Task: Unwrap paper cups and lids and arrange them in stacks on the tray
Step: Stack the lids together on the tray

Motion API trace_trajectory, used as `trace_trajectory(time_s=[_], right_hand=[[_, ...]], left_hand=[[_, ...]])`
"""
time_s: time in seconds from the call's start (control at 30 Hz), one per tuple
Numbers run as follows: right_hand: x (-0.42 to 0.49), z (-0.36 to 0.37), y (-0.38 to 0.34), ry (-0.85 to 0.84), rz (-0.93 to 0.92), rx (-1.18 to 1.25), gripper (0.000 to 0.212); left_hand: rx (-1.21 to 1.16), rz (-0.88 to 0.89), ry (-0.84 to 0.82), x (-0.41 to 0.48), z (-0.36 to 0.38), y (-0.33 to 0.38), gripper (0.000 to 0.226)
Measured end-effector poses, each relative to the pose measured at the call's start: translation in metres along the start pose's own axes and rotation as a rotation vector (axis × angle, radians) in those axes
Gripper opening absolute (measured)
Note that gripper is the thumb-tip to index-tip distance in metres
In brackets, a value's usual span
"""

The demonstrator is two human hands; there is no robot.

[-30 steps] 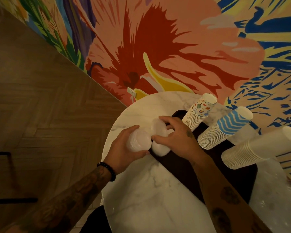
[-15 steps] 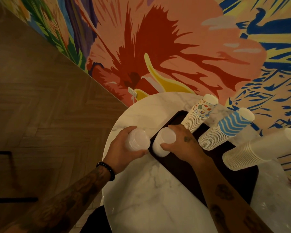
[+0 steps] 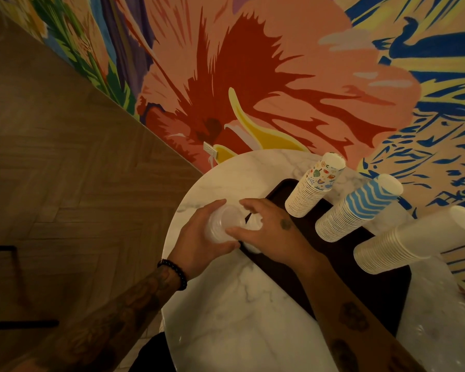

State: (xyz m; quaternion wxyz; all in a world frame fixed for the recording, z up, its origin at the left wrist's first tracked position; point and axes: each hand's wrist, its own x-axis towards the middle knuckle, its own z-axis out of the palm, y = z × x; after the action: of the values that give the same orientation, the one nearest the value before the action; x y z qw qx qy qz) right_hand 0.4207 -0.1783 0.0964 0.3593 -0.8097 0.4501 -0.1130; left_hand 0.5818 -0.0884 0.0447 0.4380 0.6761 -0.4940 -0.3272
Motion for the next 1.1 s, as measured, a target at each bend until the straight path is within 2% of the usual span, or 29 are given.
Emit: trace_trajectory(time_s=[0.13, 0.27, 0.47, 0.63, 0.77, 0.97, 1.1], right_hand=[[0.001, 0.012, -0.005, -0.014, -0.008, -0.050, 0.082], [0.001, 0.015, -0.005, -0.005, -0.024, -0.058, 0.077], [-0.001, 0.010, -0.004, -0.010, -0.022, 0.007, 0.074], [0.000, -0.005, -0.001, 0.095, -0.020, 0.095, 0.075], [0.004, -0.025, 0.014, 0.191, 0.023, 0.021, 0.074], [0.006, -0.025, 0.036, 0.090, 0.125, -0.239, 0.081], [0.003, -0.016, 0.042, 0.038, 0.168, -0.238, 0.082]], left_hand=[[-0.016, 0.009, -0.010, -0.001, 0.000, 0.001, 0.083], [-0.015, 0.005, -0.016, -0.002, 0.000, 0.001, 0.088], [0.002, 0.012, -0.011, -0.002, 0.002, 0.000, 0.080], [0.014, -0.019, -0.001, -0.004, -0.001, 0.000, 0.082], [0.027, -0.038, 0.009, -0.005, -0.003, -0.003, 0.084], [0.031, -0.065, 0.010, -0.006, -0.003, -0.001, 0.087], [0.038, -0.070, 0.011, -0.006, -0.004, 0.000, 0.087]])
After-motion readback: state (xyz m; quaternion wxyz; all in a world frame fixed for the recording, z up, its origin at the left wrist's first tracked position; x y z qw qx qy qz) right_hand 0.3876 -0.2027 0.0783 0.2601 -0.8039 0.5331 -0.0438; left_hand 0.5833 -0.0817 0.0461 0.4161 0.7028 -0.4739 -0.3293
